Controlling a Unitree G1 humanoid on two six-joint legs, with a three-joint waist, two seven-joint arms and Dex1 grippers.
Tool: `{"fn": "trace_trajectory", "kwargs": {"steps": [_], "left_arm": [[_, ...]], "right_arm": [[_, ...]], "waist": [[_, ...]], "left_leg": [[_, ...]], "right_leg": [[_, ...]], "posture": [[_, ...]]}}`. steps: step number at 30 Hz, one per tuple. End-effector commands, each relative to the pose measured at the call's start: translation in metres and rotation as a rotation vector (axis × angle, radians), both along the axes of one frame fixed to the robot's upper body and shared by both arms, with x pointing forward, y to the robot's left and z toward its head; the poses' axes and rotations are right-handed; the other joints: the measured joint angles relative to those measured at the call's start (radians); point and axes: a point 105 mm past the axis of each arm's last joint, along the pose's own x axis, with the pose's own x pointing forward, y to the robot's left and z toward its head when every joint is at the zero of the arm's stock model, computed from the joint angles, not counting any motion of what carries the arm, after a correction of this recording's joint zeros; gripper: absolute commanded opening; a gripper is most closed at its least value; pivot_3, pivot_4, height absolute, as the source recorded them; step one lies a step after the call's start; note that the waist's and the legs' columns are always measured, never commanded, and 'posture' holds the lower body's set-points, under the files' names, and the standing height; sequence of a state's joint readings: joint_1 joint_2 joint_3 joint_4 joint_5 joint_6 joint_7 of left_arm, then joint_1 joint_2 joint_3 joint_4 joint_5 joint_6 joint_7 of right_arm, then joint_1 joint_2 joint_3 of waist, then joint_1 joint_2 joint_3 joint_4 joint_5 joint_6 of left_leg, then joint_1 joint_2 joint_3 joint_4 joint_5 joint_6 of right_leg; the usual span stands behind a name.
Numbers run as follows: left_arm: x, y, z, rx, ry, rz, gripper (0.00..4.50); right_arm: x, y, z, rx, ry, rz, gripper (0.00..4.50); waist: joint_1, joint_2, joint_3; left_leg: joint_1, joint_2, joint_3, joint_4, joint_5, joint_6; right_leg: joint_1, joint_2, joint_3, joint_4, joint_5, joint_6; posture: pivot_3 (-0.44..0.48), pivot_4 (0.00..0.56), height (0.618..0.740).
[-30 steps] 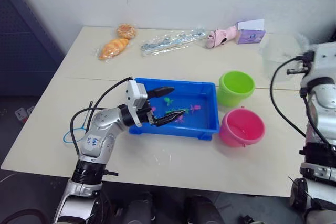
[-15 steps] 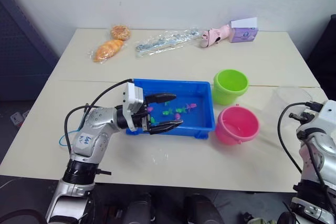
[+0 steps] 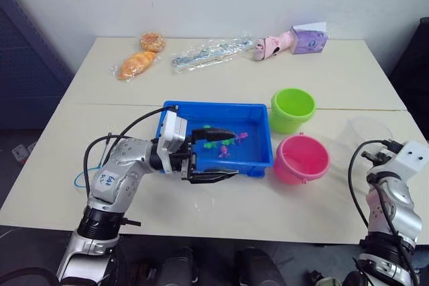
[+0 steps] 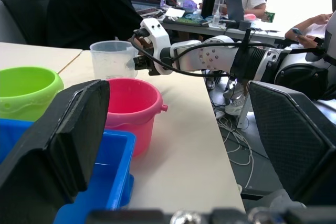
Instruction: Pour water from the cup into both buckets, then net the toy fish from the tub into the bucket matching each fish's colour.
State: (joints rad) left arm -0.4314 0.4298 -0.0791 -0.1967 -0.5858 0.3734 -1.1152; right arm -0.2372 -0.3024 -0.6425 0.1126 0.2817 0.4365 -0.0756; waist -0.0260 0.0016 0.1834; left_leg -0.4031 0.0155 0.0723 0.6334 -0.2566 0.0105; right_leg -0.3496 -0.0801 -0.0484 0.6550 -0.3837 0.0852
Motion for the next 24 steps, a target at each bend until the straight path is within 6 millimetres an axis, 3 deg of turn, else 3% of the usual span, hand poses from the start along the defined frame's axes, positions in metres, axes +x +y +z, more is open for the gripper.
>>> {"fn": "trace_trajectory", "kwargs": {"steps": [1, 5, 8, 11, 14, 17, 20, 24], "left_arm": [[-0.004, 0.006, 0.008, 0.0, -0.036, -0.006, 4.5], [-0.002, 0.017, 0.002, 0.028, -0.013, 0.033, 4.5], [-0.002, 0.026, -0.001, 0.043, 0.006, 0.057, 4.5], [0.001, 0.045, -0.003, 0.054, 0.04, 0.116, 4.5], [0.003, 0.07, -0.013, 0.131, 0.056, 0.202, 4.5], [0.005, 0.105, -0.022, 0.128, 0.023, 0.391, 4.5], [-0.001, 0.147, -0.037, 0.116, 0.032, 0.636, 4.5], [-0.014, 0.208, -0.056, 0.12, 0.065, 0.967, 4.5]], "right_arm": [[-0.027, -0.006, 0.012, -0.015, -0.041, -0.029, 2.59], [-0.062, 0.005, 0.003, -0.024, 0.038, 0.009, 4.43], [-0.085, 0.01, 0.002, -0.048, 0.109, 0.042, 4.48], [-0.108, 0.022, 0.017, -0.08, 0.117, 0.168, 4.48], [-0.107, 0.044, 0.06, -0.081, -0.073, 0.37, 4.48], [-0.099, 0.083, 0.118, -0.178, -0.318, 0.656, 4.48], [-0.098, 0.115, 0.158, -0.312, -0.477, 0.873, 4.48], [-0.099, 0.152, 0.166, -0.421, -0.48, 1.162, 4.48]], "waist": [[0.004, 0.0, 0.0], [0.003, 0.0, 0.0], [0.002, 0.0, 0.0], [-0.003, 0.001, -0.001], [-0.008, 0.0, 0.0], [-0.016, 0.0, 0.0], [-0.019, -0.002, 0.0], [-0.006, -0.01, 0.001]], "left_leg": [[0.0, 0.0, 0.0, 0.0, 0.0, 0.0], [0.0, 0.0, -0.001, -0.002, 0.0, 0.0], [0.0, 0.0, -0.001, -0.003, 0.0, 0.0], [0.0, 0.0, -0.001, -0.003, 0.0, 0.001], [0.001, 0.001, 0.0, -0.006, 0.0, 0.001], [0.003, 0.002, 0.001, -0.006, -0.002, 0.003], [0.004, 0.003, 0.002, -0.006, -0.002, 0.005], [0.004, 0.003, 0.001, -0.007, -0.003, 0.005]], "right_leg": [[0.0, 0.0, 0.0, 0.0, 0.0, 0.0], [0.0, 0.0, 0.002, -0.001, 0.0, 0.0], [0.0, 0.0, 0.002, -0.001, 0.0, 0.0], [0.0, 0.0, 0.002, -0.003, 0.0, 0.0], [-0.003, 0.0, 0.003, -0.003, 0.0, 0.0], [-0.002, 0.0, 0.004, -0.003, 0.0, 0.0], [-0.002, 0.0, 0.004, -0.003, 0.0, 0.0], [-0.002, 0.0, 0.003, -0.003, 0.0, 0.0]], "posture": [[0.0, 0.15, 0.74], [0.0, 0.15, 0.74], [0.0, 0.15, 0.74], [0.0, 0.15, 0.74], [0.0, 0.15, 0.74], [0.0, 0.15, 0.74], [0.0, 0.15, 0.74], [0.0, 0.15, 0.74]]}}
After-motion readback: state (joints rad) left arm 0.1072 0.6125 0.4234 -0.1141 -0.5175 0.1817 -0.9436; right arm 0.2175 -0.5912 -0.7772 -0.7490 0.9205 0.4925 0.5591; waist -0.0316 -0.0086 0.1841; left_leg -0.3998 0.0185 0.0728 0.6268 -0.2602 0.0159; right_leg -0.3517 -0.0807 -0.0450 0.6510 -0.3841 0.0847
